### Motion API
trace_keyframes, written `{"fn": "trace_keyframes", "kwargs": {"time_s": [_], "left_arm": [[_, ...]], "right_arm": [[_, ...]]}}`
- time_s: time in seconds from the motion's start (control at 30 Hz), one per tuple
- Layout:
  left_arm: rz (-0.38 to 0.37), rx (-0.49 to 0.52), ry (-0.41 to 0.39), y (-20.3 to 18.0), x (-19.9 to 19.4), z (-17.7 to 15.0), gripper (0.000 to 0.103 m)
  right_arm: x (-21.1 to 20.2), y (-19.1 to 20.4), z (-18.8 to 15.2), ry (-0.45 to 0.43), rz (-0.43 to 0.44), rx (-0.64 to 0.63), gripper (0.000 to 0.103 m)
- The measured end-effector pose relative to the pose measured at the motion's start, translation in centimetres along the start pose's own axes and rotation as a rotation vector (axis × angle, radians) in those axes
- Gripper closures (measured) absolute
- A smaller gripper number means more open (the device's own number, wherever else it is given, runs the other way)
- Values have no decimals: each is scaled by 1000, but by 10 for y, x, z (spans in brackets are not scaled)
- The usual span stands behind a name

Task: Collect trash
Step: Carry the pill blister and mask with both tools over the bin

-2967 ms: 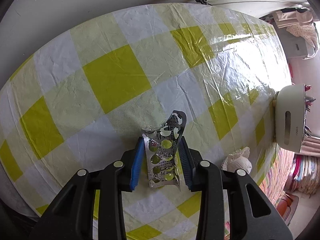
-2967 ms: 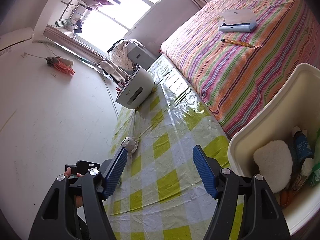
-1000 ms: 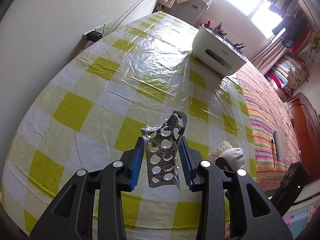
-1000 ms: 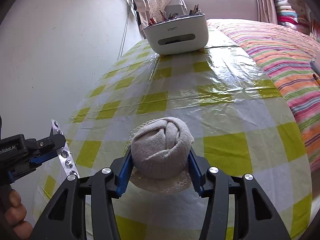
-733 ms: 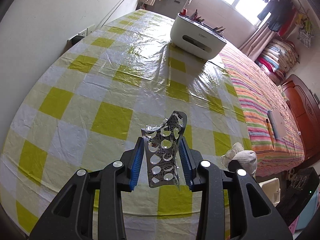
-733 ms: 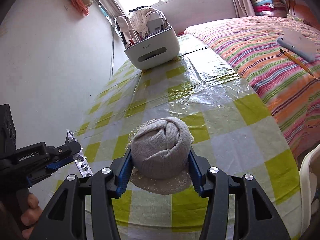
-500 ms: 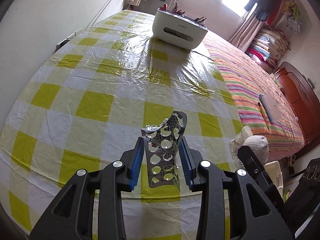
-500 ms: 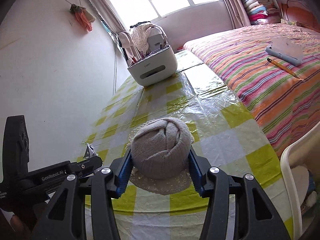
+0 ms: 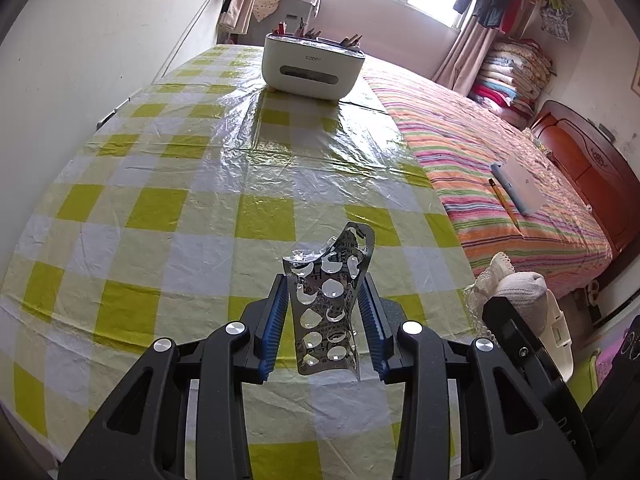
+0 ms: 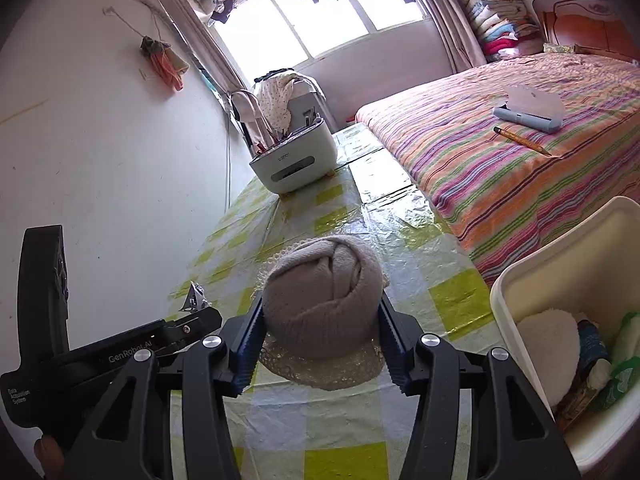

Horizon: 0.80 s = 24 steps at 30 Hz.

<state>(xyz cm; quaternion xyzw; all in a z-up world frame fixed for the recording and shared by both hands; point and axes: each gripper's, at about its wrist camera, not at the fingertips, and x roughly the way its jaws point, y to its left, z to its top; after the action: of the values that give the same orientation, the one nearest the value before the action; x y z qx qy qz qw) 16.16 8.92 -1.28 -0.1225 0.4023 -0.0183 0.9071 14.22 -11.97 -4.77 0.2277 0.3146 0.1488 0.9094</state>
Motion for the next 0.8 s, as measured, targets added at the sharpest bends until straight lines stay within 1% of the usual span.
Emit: {"fn": "trace_keyframes", "kwargs": {"time_s": [0.17,0.3,0.5,0.63,0.8], "left_arm": [[-13,29,2,-17,-3,-8,67],[-8,61,-19,-31,-7,-16,67],[-29,76,-8,-42,-8,-27,67],[-41,90,-2,-51,-6,-29,67],[-55,102,-8,-64,-7,-31,67]], "right_arm": [[-12,-13,0,-35,-25,16,52],[-24,-20,-1,-69,-49,6,52],[-47,-33,5,-130,-86,5,52],[-60,-52,16,-161,-121,26,52],[-73,-83,26,-189,-166,89,52]]}}
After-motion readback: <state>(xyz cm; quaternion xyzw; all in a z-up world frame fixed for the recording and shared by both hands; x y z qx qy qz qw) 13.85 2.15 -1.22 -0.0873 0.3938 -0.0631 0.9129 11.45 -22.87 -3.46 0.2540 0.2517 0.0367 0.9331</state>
